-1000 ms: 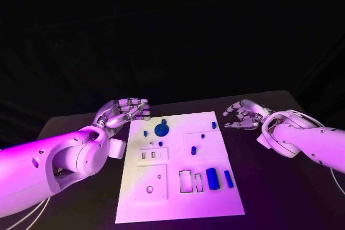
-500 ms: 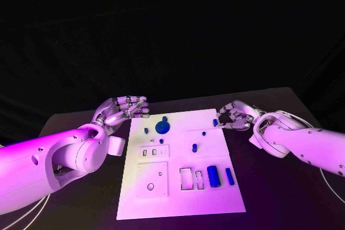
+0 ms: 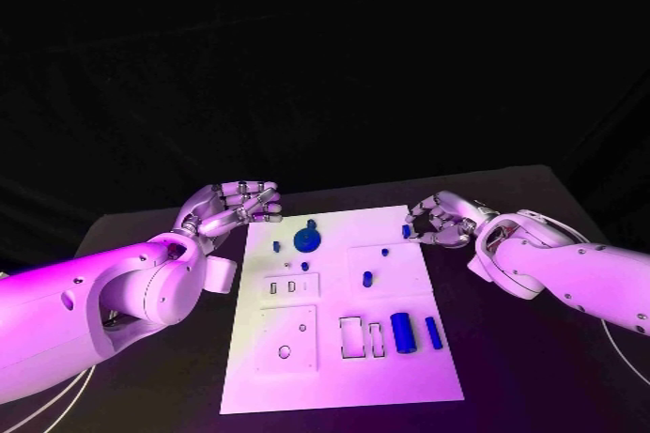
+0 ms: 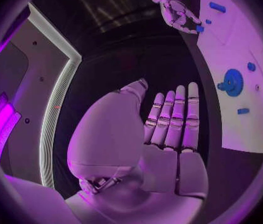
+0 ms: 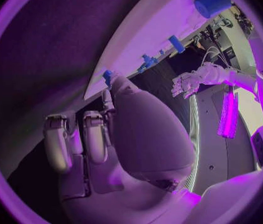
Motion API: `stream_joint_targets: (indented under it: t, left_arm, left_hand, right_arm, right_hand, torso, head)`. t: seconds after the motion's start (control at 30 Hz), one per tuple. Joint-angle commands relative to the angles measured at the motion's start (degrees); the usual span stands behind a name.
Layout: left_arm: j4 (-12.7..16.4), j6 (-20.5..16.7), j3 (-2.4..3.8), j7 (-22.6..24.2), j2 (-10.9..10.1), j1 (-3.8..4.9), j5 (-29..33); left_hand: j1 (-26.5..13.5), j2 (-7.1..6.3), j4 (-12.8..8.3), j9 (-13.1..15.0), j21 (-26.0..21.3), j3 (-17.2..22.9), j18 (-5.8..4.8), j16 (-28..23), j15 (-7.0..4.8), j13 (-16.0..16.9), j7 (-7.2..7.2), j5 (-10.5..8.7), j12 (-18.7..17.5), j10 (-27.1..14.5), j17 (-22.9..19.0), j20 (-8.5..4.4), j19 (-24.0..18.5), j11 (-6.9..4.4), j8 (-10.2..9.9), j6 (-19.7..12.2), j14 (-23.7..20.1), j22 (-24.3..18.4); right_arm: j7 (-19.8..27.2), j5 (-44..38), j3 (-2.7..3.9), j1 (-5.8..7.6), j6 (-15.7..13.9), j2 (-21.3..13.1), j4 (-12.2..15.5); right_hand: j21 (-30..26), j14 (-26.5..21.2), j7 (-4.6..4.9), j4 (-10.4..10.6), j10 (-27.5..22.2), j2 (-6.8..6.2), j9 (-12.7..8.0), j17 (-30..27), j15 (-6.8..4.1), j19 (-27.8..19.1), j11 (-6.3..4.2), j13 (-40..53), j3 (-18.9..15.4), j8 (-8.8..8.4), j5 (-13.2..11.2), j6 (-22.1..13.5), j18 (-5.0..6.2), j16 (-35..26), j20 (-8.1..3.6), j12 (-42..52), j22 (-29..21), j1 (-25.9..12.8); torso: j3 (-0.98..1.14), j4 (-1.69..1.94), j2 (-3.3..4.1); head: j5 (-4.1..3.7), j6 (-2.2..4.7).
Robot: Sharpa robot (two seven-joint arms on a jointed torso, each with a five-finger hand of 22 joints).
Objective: Assemble the parts on the task board
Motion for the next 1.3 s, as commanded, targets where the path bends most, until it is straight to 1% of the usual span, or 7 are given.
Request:
stream_joint_targets:
  t: [0.03, 0.23, 0.6, 0.87, 1.07, 1.13, 1.3]
  left_arm:
    - [0.1, 0.7, 0.03, 0.4, 0.1, 0.03, 0.2]
    - [0.0, 0.7, 0.03, 0.4, 0.1, 0.03, 0.2]
    - [0.0, 0.7, 0.03, 0.4, 0.2, 0.03, 0.2]
    - [0.0, 0.7, 0.03, 0.3, 0.2, 0.03, 0.2]
    - [0.0, 0.7, 0.03, 0.3, 0.1, 0.03, 0.2]
    - [0.0, 0.7, 0.03, 0.3, 0.1, 0.03, 0.2]
    - [0.0, 0.7, 0.03, 0.3, 0.1, 0.03, 0.2]
  left_hand:
    - [-0.3, -0.32, -0.3, -0.1, 0.4, 0.1, 0.53, -0.1, 0.09, 0.0, 2.34, -0.17, -0.2, -0.4, 0.1, 0.04, -0.4, -0.02, -0.3, -0.4, 0.1, 0.0]
    - [-0.3, -0.30, -0.3, -0.1, 0.4, 0.2, 0.53, -0.1, 0.09, 0.0, 2.35, -0.17, -0.2, -0.4, 0.1, 0.04, -0.4, -0.01, -0.3, -0.4, 0.1, 0.1]
    - [-0.3, -0.28, -0.3, -0.1, 0.4, 0.2, 0.53, -0.1, 0.10, 0.0, 2.38, -0.18, -0.2, -0.4, 0.1, 0.05, -0.4, 0.00, -0.3, -0.4, 0.1, 0.1]
    - [-0.3, -0.28, -0.3, -0.1, 0.4, 0.2, 0.53, -0.1, 0.10, 0.0, 2.38, -0.18, -0.2, -0.4, 0.1, 0.05, -0.4, 0.00, -0.3, -0.4, 0.1, 0.1]
    - [-0.4, -0.25, -0.3, -0.1, 0.5, 0.2, 0.53, -0.1, 0.12, 0.0, 2.41, -0.18, -0.2, -0.4, 0.1, 0.06, -0.4, 0.02, -0.3, -0.4, 0.0, 0.1]
    - [-0.4, -0.25, -0.3, -0.1, 0.5, 0.2, 0.53, -0.1, 0.12, 0.0, 2.41, -0.18, -0.2, -0.4, 0.1, 0.06, -0.4, 0.02, -0.3, -0.4, 0.0, 0.1]
    - [-0.4, -0.25, -0.3, -0.1, 0.5, 0.2, 0.53, -0.1, 0.12, 0.0, 2.41, -0.18, -0.2, -0.4, 0.1, 0.06, -0.4, 0.02, -0.3, -0.4, 0.0, 0.1]
  right_arm:
    - [-0.4, -1.0, -0.03, -0.11, 0.3, 0.4, -0.2]
    - [-0.7, -1.2, -0.03, -0.22, 0.6, 1.0, -0.6]
    - [-1.1, -1.4, -0.03, -0.63, 1.3, 1.9, -1.4]
    - [-1.3, -1.6, -0.03, -0.76, 1.3, 2.0, -1.5]
    - [-1.4, -1.9, -0.03, -0.79, 0.1, 2.1, -1.4]
    - [-1.4, -2.0, -0.03, -0.80, -0.8, 2.1, -1.3]
    - [-1.5, -2.2, -0.02, -0.82, -3.4, 2.1, -0.7]
  right_hand:
    - [0.2, 6.0, -0.15, -0.1, 0.6, 0.74, -0.1, 15.1, -0.58, 6.0, -0.08, 8.7, 0.4, 0.26, -0.1, 0.4, -0.39, 0.2, -0.32, 0.4, 15.1, -0.1]
    - [0.2, 6.0, -0.19, -0.1, 0.6, 0.98, -0.1, 15.1, -0.60, 6.0, -0.14, 8.7, 0.8, 0.26, -0.1, 0.6, -0.39, 0.2, -0.38, 0.4, 15.1, -0.2]
    - [0.2, 6.0, -0.41, 0.0, 0.8, 1.49, -0.1, 15.1, -0.73, 6.0, -0.33, 8.8, 1.8, 0.51, -0.2, 1.5, -0.39, 0.2, -0.53, 0.5, 15.1, -0.5]
    - [0.2, 6.0, -1.44, -0.5, 1.0, 1.87, 0.3, 15.1, -1.33, 6.0, -1.20, 9.1, 3.9, 2.31, -0.2, 4.6, -0.39, 0.2, -1.00, 0.7, 15.1, -1.1]
    - [0.2, 6.0, -2.11, -1.2, 1.1, 2.28, 0.8, 15.1, -1.84, 6.0, -1.78, 9.2, 5.3, 3.68, -0.2, 6.0, -0.39, 0.2, -1.46, 0.8, 15.1, -1.1]
    - [0.2, 6.0, -2.30, -1.6, 1.1, 2.43, 1.0, 15.1, -1.99, 6.0, -1.96, 9.2, 5.9, 4.15, -0.2, 6.3, -0.39, 0.2, -1.62, 0.8, 15.1, -1.2]
    - [0.2, 6.0, -2.41, -2.0, 1.2, 2.74, 1.1, 15.1, -2.08, 6.0, -2.13, 9.3, 6.8, 4.56, -0.1, 6.4, -0.39, 0.2, -1.76, 0.8, 15.1, -1.2]
  torso:
    - [-0.01, 0.04, 0.04]
    - [-0.01, 0.14, 0.06]
    - [-0.04, 0.03, 0.05]
    - [-0.02, 0.02, 0.03]
    - [-0.01, -0.01, 0.01]
    - [-0.03, -0.01, 0.02]
    - [-0.04, -0.03, -0.02]
  head:
    - [-0.18, 0.15]
    - [-0.16, 0.18]
    - [0.14, 0.09]
    - [0.20, -0.02]
    - [0.28, 0.01]
    - [0.28, 0.04]
    - [0.29, 0.11]
